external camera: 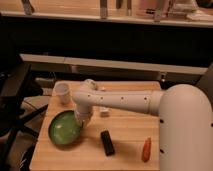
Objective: Drag the ceramic bowl in a circle
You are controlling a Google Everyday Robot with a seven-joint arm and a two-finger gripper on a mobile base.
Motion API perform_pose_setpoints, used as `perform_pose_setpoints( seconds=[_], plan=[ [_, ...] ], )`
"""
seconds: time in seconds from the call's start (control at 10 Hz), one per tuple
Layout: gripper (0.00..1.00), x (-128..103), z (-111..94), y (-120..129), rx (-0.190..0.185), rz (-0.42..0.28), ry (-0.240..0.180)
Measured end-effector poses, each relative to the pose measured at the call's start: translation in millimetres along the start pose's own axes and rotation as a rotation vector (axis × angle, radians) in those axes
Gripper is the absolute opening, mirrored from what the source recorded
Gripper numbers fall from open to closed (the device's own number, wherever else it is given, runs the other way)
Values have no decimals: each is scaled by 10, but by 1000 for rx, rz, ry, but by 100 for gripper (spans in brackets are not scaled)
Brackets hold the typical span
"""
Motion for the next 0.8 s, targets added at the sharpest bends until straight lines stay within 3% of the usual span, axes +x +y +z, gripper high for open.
perform_pose_setpoints(
  seconds=[0.4,0.8],
  plan=[
    [1,12,-86,108,27,29,3],
    [1,-304,-108,175,36,1,-6]
  ],
)
